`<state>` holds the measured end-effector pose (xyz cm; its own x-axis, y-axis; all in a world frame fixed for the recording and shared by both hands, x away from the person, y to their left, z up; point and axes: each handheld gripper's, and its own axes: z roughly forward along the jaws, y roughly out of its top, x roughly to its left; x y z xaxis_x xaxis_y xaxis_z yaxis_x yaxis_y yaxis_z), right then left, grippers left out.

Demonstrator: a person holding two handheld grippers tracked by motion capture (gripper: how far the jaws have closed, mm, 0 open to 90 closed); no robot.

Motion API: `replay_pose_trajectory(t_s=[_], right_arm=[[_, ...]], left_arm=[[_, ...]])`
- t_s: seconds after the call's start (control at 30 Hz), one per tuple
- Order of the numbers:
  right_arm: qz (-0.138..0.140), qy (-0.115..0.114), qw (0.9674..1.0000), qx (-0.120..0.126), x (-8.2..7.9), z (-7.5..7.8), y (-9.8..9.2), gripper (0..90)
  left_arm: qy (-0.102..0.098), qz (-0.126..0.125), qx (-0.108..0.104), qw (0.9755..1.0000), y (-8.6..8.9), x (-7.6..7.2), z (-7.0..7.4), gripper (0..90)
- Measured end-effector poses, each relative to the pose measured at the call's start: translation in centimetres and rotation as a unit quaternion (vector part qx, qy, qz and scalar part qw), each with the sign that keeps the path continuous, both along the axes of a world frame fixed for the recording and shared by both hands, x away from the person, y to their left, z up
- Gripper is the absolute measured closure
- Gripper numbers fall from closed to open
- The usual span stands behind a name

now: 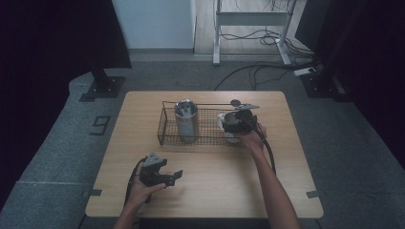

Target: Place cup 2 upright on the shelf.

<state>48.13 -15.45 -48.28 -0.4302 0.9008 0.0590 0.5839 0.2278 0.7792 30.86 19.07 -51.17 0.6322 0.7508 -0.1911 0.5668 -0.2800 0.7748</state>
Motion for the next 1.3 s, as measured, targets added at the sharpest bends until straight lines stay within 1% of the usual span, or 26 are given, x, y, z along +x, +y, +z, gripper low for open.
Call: replay_pose_trajectory(t_s=[0.1, 0.17, 0.43, 0.47, 0.53, 0.67, 0.83, 0.93, 1.07, 1.3], right_arm=[[-0.002, 0.001, 1.0000, -0.003, 0.02, -0.12, 0.02, 6.2], [-0.003, -0.004, 1.0000, -0.004, -0.06, -0.18, 0.02, 6.2], [-0.002, 0.001, 0.9999, -0.014, -0.06, -0.34, 0.17, 6.2], [0.000, 0.005, 0.9996, -0.027, -0.06, -0.43, 0.39, 6.2], [0.005, 0.008, 0.9994, -0.034, -0.03, -0.50, 0.52, 6.1], [0.004, 0.011, 0.9994, -0.034, -0.02, -0.46, 0.49, 6.0], [0.005, 0.020, 0.9992, -0.035, -0.05, -0.38, 0.41, 5.6], [0.006, 0.027, 0.9987, -0.043, -0.15, -0.24, 0.40, 4.6], [0.008, 0.035, 0.9975, -0.061, -0.17, -0.25, 0.43, 4.3], [0.009, 0.043, 0.9971, -0.062, -0.20, -0.10, 0.30, 3.6]], left_arm=[[-0.001, 0.000, -0.001, 1.0000, 0.01, -0.04, 0.06, 14.4], [0.000, -0.001, -0.002, 1.0000, 0.02, -0.04, 0.08, 14.4], [0.002, -0.003, 0.000, 1.0000, -0.17, -0.05, -0.02, 14.4], [0.002, -0.003, 0.000, 1.0000, -0.17, -0.05, 0.00, 14.4], [0.002, -0.003, -0.001, 1.0000, -0.16, -0.07, 0.02, 14.4], [0.003, -0.005, -0.002, 1.0000, -0.18, -0.11, 0.12, 14.3], [0.003, -0.005, -0.003, 1.0000, -0.14, -0.12, 0.15, 14.3], [0.003, -0.006, -0.003, 1.0000, -0.16, -0.11, 0.14, 14.3], [0.005, -0.008, -0.002, 1.0000, -0.27, -0.13, 0.11, 14.3], [0.006, -0.008, -0.003, 0.9999, -0.24, -0.11, 0.09, 14.3]])
